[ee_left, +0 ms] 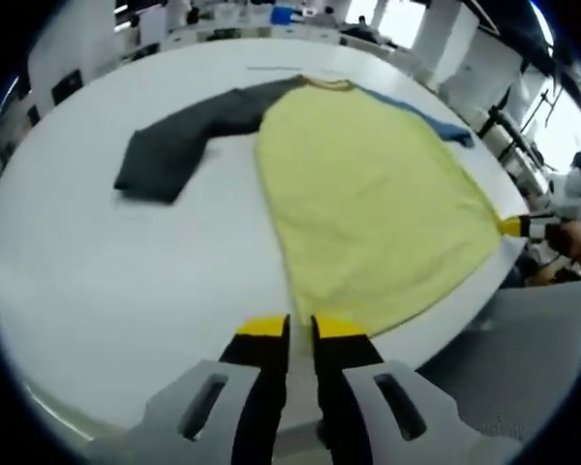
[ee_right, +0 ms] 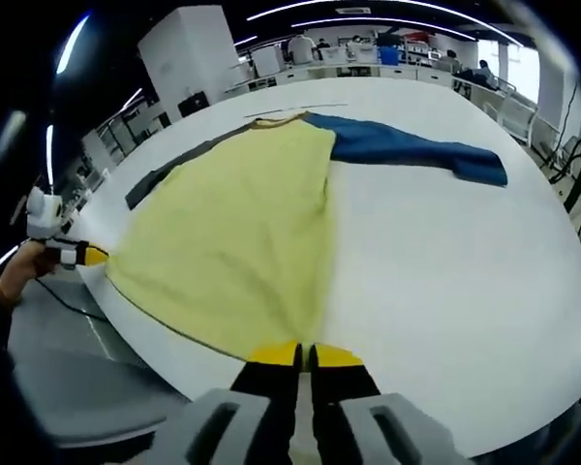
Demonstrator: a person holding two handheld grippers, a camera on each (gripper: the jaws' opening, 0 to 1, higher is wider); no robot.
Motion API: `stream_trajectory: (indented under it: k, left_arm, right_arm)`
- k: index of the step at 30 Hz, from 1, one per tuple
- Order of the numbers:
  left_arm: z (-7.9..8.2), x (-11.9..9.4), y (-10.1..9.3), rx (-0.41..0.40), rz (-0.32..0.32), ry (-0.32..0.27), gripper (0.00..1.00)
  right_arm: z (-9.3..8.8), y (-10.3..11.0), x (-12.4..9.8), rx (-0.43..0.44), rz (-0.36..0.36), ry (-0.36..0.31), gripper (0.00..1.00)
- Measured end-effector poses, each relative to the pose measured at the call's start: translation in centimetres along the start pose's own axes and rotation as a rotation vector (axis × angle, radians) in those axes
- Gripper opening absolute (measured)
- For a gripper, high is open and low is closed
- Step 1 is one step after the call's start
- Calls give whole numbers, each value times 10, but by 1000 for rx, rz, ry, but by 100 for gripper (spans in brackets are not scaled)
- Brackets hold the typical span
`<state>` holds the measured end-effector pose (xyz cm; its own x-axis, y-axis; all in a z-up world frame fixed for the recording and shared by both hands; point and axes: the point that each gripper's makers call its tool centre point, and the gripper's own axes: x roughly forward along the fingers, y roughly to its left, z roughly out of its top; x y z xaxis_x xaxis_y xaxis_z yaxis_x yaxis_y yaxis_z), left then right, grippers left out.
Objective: Fold the garment on the visible template until the final outline fits inside the template.
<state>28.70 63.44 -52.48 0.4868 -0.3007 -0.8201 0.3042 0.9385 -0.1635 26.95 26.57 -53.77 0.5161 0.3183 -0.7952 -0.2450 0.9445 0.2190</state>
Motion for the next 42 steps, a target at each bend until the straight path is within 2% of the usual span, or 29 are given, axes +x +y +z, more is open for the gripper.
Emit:
stream_trajectory:
  k: [3, 7, 12, 15, 18, 23, 30, 35, 42]
  left_arm:
    - [13, -2, 0, 14, 1, -79, 24]
    - [24, -8, 0, 21, 20, -134, 43]
    - [38, -13, -3, 34, 8, -202, 52]
    - [50, -16, -8, 44, -12, -265, 60]
    - [55, -18, -9, 60, -7, -287, 69]
    - [62, -22, -11, 89, -4, -325, 76]
    - [66, -22, -12, 109, 2, -340, 88]
    - [71, -21, -14, 138, 9, -339, 93]
    - [74, -21, -18, 172, 12, -336, 95]
  right_arm:
    - [10, -7, -3, 61, -30, -52, 16]
    - [23, -9, -8, 133, -9, -108, 27]
    - [40, -12, -12, 150, -5, -158, 42]
    - [54, -18, -12, 152, -16, -188, 45]
    - [70, -32, -13, 164, -58, -231, 48]
    - [90, -46, -10, 146, -81, -271, 49]
    - [125, -55, 0, 50, -85, -333, 44]
    - [149, -55, 17, -34, -61, -351, 40]
    - [167, -52, 43, -142, -38, -333, 34]
